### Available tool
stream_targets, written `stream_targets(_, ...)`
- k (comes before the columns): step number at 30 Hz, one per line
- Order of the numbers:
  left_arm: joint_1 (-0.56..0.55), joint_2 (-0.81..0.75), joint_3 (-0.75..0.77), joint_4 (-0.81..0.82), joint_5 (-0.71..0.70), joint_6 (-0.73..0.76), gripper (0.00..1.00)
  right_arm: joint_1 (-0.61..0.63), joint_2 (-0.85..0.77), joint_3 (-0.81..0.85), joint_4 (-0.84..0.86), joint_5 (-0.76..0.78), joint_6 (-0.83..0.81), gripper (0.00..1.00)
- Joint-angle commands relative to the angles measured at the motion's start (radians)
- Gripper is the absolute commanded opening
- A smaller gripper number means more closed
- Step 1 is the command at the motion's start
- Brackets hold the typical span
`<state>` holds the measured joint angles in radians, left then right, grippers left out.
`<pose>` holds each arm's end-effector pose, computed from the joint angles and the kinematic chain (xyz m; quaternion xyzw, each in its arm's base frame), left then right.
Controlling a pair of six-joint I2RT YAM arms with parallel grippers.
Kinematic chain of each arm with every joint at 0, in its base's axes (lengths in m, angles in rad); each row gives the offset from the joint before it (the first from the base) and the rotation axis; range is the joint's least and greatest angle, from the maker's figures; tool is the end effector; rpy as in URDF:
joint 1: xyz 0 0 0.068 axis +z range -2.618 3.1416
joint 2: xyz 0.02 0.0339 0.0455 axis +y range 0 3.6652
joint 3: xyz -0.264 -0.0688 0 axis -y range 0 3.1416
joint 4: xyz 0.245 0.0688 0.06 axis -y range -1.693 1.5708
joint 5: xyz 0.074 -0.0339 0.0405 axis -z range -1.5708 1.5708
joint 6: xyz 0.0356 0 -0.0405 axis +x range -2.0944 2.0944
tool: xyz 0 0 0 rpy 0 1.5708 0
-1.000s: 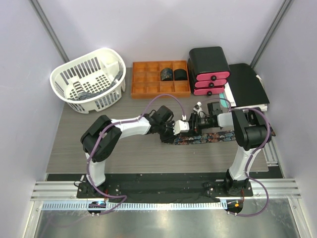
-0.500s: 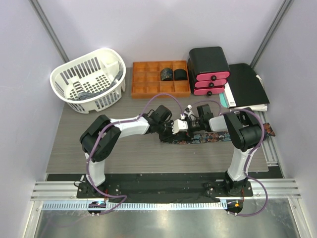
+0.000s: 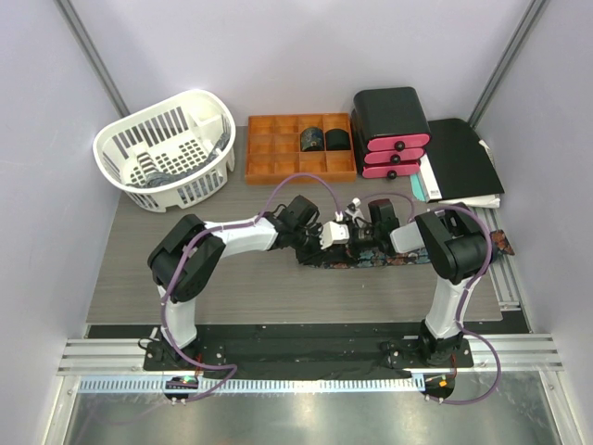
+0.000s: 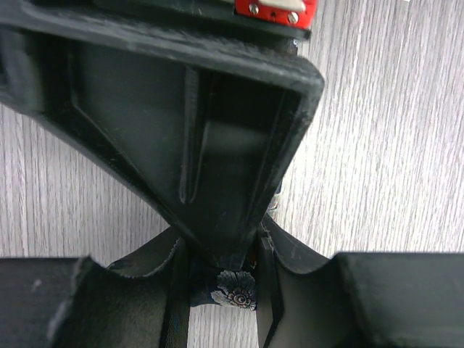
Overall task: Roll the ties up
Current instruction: Roll the tie at the center of the board.
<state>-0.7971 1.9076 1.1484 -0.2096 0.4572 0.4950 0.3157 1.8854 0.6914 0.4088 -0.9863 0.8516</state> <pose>0.2587 -0.2873 0.1502 0.6137 0.7023 -0.2574 0.2529 0.2891 0.1257 0.0926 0.0407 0.8327 0.5508 0.0403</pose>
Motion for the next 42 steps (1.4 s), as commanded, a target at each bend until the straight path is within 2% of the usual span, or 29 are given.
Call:
stream_targets(1, -0.013, 0.08, -0.05, -0.057, -0.034, -0.012, 0.18, 0.055, 0.006, 0.037, 0.003, 0.075, -0.052, 0.32)
stream_targets(3, -0.01, 0.082, -0.047, -0.053, -0.026, -0.022, 0.18, 0.057, 0.024, 0.049, -0.073, 0.087, -0.113, 0.2)
stream_targets(4, -0.007, 0.082, -0.047, -0.053, -0.026, -0.024, 0.18, 0.054, 0.029, 0.054, -0.094, 0.093, -0.135, 0.1)
stream_targets(6, -0.001, 0.084, -0.047, -0.054, -0.028, -0.026, 0.18, 0.051, 0.035, 0.063, -0.143, 0.098, -0.163, 0.01)
stream_targets(9, 0.009, 0.07, -0.052, -0.054, -0.025, -0.035, 0.2, 0.036, 0.035, 0.065, -0.166, 0.103, -0.183, 0.01)
stream_targets(12, 0.035, 0.047, -0.064, -0.031, -0.012, -0.074, 0.34, 0.011, 0.04, 0.069, -0.208, 0.103, -0.209, 0.01)
stream_targets(13, 0.054, 0.021, -0.07, -0.021, 0.0, -0.088, 0.48, 0.003, 0.038, 0.069, -0.217, 0.103, -0.23, 0.01)
stream_targets(15, 0.087, -0.014, -0.102, 0.034, 0.046, -0.128, 0.57, -0.013, 0.04, 0.065, -0.235, 0.1, -0.247, 0.01)
stream_targets(16, 0.094, -0.053, -0.119, 0.061, 0.057, -0.14, 0.67, -0.02, 0.04, 0.063, -0.237, 0.095, -0.261, 0.01)
stream_targets(18, 0.117, -0.094, -0.174, 0.126, 0.072, -0.177, 0.74, -0.033, 0.044, 0.054, -0.228, 0.083, -0.266, 0.01)
stream_targets(21, 0.137, -0.165, -0.277, 0.313, 0.087, -0.269, 0.82, -0.044, 0.049, 0.036, -0.193, 0.074, -0.279, 0.01)
stream_targets(22, 0.139, -0.18, -0.301, 0.397, 0.096, -0.295, 0.87, -0.046, 0.052, 0.033, -0.191, 0.074, -0.287, 0.01)
stream_targets(23, 0.139, -0.191, -0.334, 0.421, 0.11, -0.297, 0.88, -0.047, 0.066, 0.031, -0.185, 0.071, -0.298, 0.01)
stream_targets(30, 0.125, -0.121, -0.358, 0.556, 0.13, -0.309, 0.88, -0.084, 0.107, 0.019, -0.18, 0.055, -0.324, 0.01)
stream_targets(39, 0.049, -0.039, -0.337, 0.607, 0.109, -0.211, 0.72, -0.095, 0.136, 0.031, -0.2, 0.028, -0.33, 0.01)
stream_targets(41, 0.041, -0.025, -0.329, 0.584, 0.098, -0.173, 0.67, -0.096, 0.144, 0.034, -0.208, 0.025, -0.332, 0.01)
stream_targets(42, 0.03, -0.022, -0.325, 0.569, 0.091, -0.158, 0.6, -0.098, 0.144, 0.037, -0.209, 0.02, -0.333, 0.01)
